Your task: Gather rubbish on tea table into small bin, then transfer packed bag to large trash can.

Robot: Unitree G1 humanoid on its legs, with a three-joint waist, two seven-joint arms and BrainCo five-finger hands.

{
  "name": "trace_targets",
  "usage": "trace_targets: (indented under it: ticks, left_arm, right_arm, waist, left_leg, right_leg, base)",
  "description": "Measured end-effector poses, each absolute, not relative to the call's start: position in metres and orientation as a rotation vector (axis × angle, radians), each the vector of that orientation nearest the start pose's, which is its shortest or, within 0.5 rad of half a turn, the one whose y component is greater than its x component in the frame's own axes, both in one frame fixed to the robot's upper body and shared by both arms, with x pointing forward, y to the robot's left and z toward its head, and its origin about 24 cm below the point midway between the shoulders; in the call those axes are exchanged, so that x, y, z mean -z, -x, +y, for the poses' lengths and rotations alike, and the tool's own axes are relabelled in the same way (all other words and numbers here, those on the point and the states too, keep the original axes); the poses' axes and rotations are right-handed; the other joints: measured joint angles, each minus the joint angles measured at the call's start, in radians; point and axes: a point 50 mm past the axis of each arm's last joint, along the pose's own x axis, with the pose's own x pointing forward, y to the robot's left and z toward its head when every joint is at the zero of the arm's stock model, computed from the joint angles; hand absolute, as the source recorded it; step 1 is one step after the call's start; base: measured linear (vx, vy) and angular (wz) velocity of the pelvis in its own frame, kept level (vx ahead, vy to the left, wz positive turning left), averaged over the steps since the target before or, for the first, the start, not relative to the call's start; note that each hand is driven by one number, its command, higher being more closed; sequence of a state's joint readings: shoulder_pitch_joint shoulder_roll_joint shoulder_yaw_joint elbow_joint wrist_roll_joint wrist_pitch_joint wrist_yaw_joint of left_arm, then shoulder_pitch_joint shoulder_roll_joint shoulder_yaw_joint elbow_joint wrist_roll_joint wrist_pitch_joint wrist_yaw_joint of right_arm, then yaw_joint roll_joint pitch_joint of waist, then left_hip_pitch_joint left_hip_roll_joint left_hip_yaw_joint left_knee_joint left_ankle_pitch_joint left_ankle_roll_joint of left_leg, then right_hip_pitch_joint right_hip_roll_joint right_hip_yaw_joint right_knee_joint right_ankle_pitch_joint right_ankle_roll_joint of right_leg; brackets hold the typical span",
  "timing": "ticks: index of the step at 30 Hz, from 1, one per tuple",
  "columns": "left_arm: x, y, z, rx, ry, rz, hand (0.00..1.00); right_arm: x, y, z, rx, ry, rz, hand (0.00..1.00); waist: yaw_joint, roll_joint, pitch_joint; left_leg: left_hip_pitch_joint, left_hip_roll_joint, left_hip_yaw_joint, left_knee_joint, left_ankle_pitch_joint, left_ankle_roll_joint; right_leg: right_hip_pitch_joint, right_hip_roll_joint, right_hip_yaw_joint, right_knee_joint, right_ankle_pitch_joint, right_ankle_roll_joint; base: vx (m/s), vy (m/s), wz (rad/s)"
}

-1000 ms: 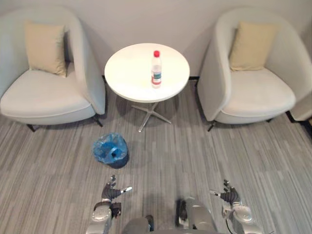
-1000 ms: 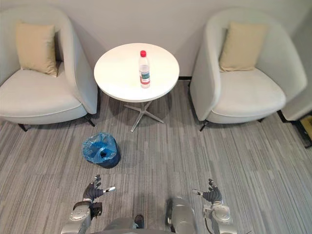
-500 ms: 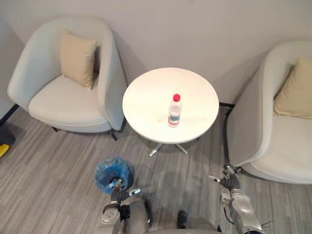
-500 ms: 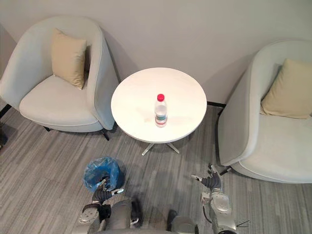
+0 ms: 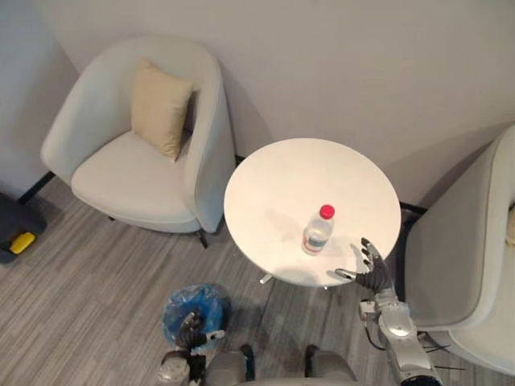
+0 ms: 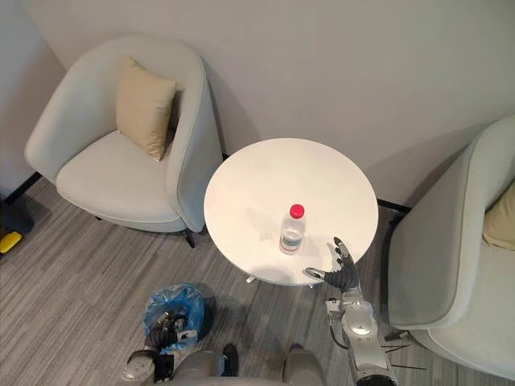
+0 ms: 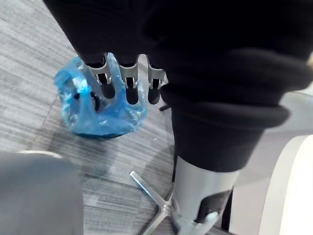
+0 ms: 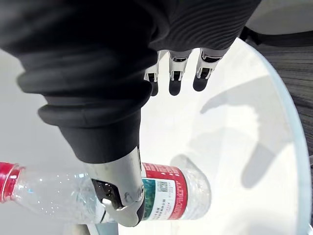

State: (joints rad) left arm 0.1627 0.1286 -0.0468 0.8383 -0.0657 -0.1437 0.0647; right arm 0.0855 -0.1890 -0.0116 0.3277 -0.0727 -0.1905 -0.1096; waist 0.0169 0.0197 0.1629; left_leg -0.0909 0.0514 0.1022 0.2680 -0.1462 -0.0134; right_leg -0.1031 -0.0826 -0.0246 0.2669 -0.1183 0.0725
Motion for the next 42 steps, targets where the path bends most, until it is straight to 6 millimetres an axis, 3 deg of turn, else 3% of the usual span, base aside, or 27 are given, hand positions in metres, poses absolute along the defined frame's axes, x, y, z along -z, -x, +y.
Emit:
trace_targets:
  ticks: [7,15,18,19,27,30,34,37,42]
  left_arm:
    - [0.141,-0.111,0.200,-0.141,-0.098,0.866,0.00]
    - [0.145,-0.098,0.210,-0.160,-0.119,0.913,0.00]
    - [0.148,-0.089,0.211,-0.164,-0.118,0.941,0.00]
    - [0.149,-0.084,0.211,-0.166,-0.117,0.951,0.00]
    - [0.145,-0.090,0.210,-0.159,-0.095,0.908,0.00]
    - [0.143,-0.094,0.210,-0.172,-0.074,0.886,0.00]
    - [0.141,-0.097,0.209,-0.172,-0.069,0.871,0.00]
    - [0.141,-0.099,0.209,-0.173,-0.068,0.864,0.00]
    - [0.141,-0.099,0.204,-0.170,-0.056,0.862,0.00]
  right_arm:
    - [0.030,-0.217,-0.201,0.094,0.288,0.217,0.00]
    - [0.023,-0.245,-0.190,0.091,0.286,0.182,0.00]
    - [0.019,-0.258,-0.191,0.119,0.279,0.172,0.00]
    - [0.018,-0.264,-0.191,0.125,0.267,0.171,1.00]
    - [-0.022,-0.316,-0.188,0.184,0.204,0.063,1.00]
    - [-0.031,-0.323,-0.188,0.193,0.161,0.043,1.00]
    - [-0.033,-0.323,-0.191,0.202,0.143,0.035,1.00]
    - [-0.049,-0.319,-0.190,0.188,0.140,-0.048,1.00]
    - [-0.065,-0.282,-0.183,0.141,0.187,-0.199,1.00]
  waist:
    - [-0.003,-0.001,-0.004]
    - [0.005,0.001,-0.004]
    - [0.026,0.003,-0.001]
    - [0.033,0.005,0.000]
    - [0.058,0.040,0.056]
    - [0.072,0.042,0.081]
    - [0.081,0.042,0.095]
    - [0.080,0.042,0.104]
    - [0.065,0.040,0.104]
  left_leg:
    - [0.032,-0.002,-0.030,-0.092,0.042,-0.014]
    - [0.030,-0.029,-0.072,-0.153,0.087,-0.002]
    - [0.024,-0.036,-0.077,-0.165,0.097,0.001]
    - [0.018,-0.041,-0.086,-0.165,0.099,0.004]
    - [-0.040,-0.057,-0.125,-0.159,0.117,0.010]
    - [-0.055,-0.057,-0.130,-0.154,0.119,0.011]
    - [-0.067,-0.061,-0.139,-0.151,0.119,0.011]
    - [-0.072,-0.065,-0.145,-0.147,0.119,0.011]
    - [-0.044,-0.076,-0.209,-0.144,0.120,0.009]
  right_leg:
    - [0.050,0.008,-0.033,-0.100,0.034,-0.005]
    - [0.068,-0.008,-0.072,-0.157,0.062,0.005]
    - [0.064,-0.015,-0.085,-0.168,0.069,0.009]
    - [0.064,-0.019,-0.089,-0.169,0.068,0.009]
    - [0.034,-0.030,-0.123,-0.183,0.084,0.014]
    - [0.026,-0.029,-0.133,-0.182,0.084,0.013]
    - [0.021,-0.028,-0.139,-0.182,0.084,0.013]
    - [0.019,-0.030,-0.141,-0.182,0.084,0.013]
    - [0.072,-0.042,-0.199,-0.163,0.052,0.009]
  base:
    - [0.04,-0.039,0.11]
    - [-0.01,0.008,0.16]
    - [-0.02,0.019,0.12]
    - [-0.01,0.018,0.16]
    - [-0.03,0.013,0.16]
    - [0.00,-0.014,0.09]
    - [0.00,-0.003,0.07]
    - [0.00,-0.001,0.05]
    - [-0.02,-0.028,0.36]
